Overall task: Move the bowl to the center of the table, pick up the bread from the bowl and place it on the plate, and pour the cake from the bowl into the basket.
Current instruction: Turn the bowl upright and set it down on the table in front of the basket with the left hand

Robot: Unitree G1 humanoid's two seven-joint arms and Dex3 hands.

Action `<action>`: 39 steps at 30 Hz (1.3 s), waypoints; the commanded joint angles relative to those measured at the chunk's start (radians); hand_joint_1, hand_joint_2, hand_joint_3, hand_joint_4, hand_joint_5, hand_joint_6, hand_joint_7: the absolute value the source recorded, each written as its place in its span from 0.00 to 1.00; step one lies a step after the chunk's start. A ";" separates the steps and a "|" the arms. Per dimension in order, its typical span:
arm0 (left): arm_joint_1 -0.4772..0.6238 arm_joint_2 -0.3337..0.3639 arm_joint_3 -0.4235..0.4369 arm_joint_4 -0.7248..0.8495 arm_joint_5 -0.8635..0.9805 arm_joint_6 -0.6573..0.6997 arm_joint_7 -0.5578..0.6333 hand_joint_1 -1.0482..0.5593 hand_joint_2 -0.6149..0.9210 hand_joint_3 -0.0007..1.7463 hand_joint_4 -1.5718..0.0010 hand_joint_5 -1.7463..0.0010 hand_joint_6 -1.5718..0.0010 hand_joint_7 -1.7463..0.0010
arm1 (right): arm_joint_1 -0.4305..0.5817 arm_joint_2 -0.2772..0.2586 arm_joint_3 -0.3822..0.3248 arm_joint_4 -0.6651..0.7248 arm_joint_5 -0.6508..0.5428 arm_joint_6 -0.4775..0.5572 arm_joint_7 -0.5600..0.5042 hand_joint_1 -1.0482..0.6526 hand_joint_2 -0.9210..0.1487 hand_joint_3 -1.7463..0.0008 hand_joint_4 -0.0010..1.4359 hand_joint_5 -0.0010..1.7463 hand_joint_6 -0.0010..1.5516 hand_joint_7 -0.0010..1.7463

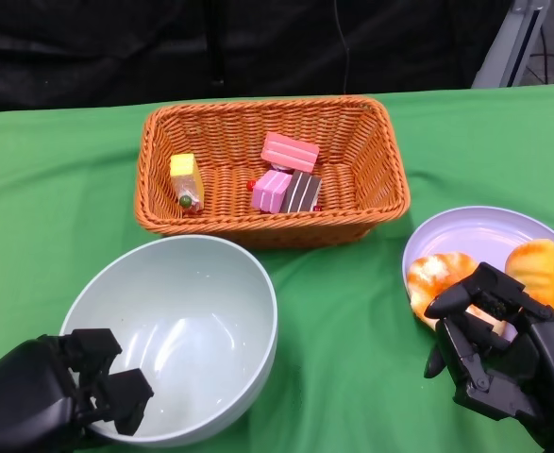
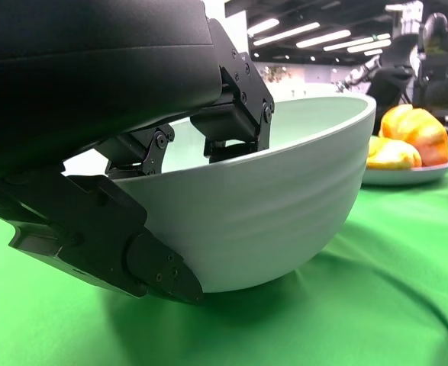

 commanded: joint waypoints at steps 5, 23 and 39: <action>-0.040 0.019 -0.046 -0.035 -0.088 0.007 -0.017 0.56 0.95 0.04 0.49 0.00 0.55 0.16 | -0.013 -0.007 -0.007 0.002 0.002 0.001 -0.003 0.53 0.26 0.43 0.46 1.00 0.37 0.86; -0.015 -0.002 -0.023 -0.225 -0.364 -0.009 -0.506 0.53 1.00 0.04 0.54 0.01 0.61 0.12 | -0.012 0.007 -0.011 0.011 -0.005 -0.056 -0.026 0.53 0.27 0.44 0.48 1.00 0.39 0.83; 0.115 0.052 0.114 -0.497 -0.578 0.153 -1.066 0.33 0.97 0.00 0.61 1.00 0.62 1.00 | -0.022 0.003 -0.009 0.025 -0.005 -0.068 -0.026 0.53 0.28 0.43 0.47 1.00 0.39 0.84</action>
